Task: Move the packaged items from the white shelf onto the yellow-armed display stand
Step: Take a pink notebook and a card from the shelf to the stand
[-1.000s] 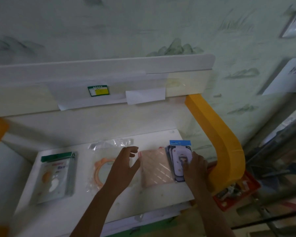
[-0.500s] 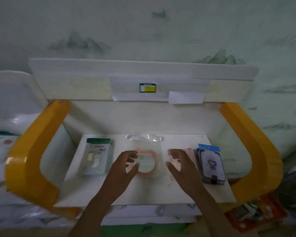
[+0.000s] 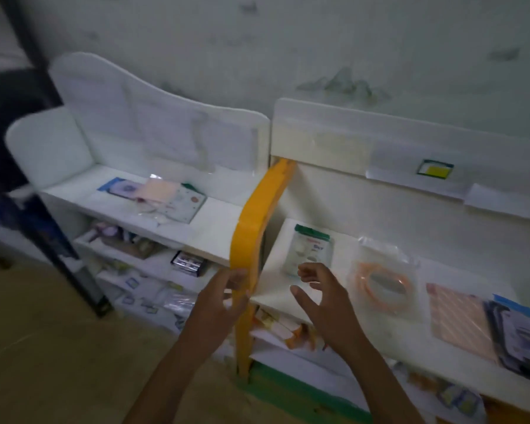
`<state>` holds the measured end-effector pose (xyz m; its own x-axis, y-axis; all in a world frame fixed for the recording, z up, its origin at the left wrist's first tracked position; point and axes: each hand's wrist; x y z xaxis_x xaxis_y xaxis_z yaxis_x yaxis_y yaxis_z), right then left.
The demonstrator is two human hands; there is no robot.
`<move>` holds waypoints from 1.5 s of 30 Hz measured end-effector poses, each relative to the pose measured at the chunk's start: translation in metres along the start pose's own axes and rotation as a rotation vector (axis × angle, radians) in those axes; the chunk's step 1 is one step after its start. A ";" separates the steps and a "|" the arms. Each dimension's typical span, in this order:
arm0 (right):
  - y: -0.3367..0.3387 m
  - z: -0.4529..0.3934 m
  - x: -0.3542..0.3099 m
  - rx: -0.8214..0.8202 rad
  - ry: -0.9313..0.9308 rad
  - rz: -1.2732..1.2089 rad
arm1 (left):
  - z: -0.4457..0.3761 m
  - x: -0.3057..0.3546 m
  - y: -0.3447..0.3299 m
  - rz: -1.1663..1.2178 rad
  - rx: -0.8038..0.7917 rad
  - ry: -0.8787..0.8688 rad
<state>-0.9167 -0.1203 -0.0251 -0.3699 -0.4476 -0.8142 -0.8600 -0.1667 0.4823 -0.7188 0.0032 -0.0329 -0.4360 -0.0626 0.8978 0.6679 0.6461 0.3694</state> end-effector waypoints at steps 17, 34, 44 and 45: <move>-0.236 -0.051 -0.112 -0.433 0.217 -0.113 | -0.013 -0.096 0.214 -0.157 0.509 0.215; -0.403 -0.171 -0.143 -0.452 0.154 -0.159 | -0.154 -0.175 0.307 -0.224 0.572 0.258; -0.486 -0.230 -0.173 -0.288 0.052 0.002 | -0.279 -0.263 0.381 -0.174 0.371 0.198; -0.490 -0.234 -0.176 -0.267 0.039 0.006 | -0.290 -0.268 0.385 -0.165 0.358 0.197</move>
<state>-0.3482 -0.1652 -0.0430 -0.3563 -0.4816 -0.8007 -0.7326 -0.3879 0.5593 -0.1700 0.0478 -0.0615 -0.3727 -0.3089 0.8750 0.3323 0.8360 0.4366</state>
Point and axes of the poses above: each hand's wrist, its own z-axis away from the middle knuckle, its own y-axis out of the back of the hand, x = y × z, and after that the axes turned 12 degrees about x, right-handed
